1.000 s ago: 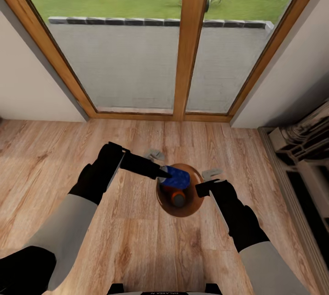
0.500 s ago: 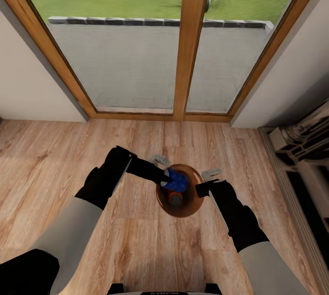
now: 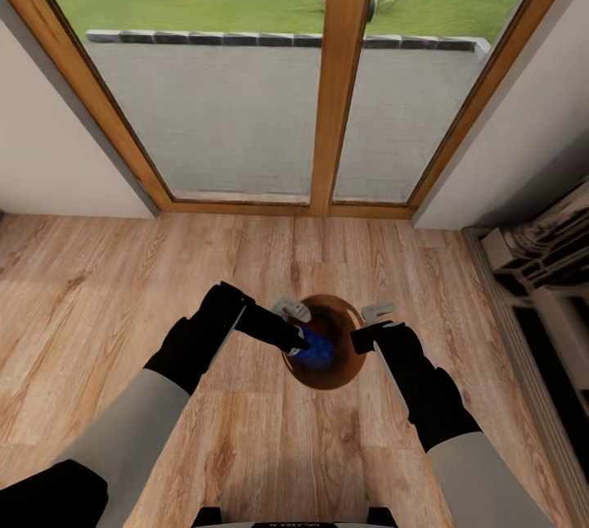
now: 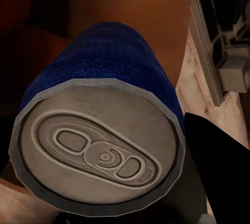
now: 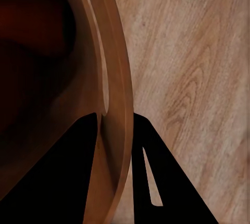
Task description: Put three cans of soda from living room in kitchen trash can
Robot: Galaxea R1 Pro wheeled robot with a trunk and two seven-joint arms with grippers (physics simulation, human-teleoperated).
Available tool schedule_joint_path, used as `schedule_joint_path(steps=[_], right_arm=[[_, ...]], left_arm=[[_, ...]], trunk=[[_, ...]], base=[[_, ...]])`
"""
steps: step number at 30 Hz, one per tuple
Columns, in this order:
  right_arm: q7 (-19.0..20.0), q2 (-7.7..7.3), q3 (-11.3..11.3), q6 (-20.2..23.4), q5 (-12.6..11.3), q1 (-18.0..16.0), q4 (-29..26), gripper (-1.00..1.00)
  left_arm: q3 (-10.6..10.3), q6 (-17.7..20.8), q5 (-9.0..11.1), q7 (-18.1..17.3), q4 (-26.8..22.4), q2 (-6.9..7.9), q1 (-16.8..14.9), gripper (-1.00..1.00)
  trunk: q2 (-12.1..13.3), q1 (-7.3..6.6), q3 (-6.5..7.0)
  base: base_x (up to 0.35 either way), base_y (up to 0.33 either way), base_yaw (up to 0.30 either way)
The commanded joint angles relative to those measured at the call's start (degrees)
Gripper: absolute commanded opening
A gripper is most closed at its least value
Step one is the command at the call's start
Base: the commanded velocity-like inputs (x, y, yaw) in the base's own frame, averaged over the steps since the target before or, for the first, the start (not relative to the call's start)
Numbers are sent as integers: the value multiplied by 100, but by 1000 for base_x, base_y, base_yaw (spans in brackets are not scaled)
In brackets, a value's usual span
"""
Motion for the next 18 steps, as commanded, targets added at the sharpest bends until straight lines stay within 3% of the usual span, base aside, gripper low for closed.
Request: schedule_joint_path(steps=[1,18], right_arm=[[37,2,3,-1,-184,-3,-13,-100],[38,8,11,-1,-190,-3,-5,-100]], left_arm=[[-20,1,-193,103,62,-2,8,-100],[-60,-181,-188,531,518,-92,135,-100]], trunk=[[0,0,0],[0,0,0]], base=[[0,0,0],[0,0,0]])
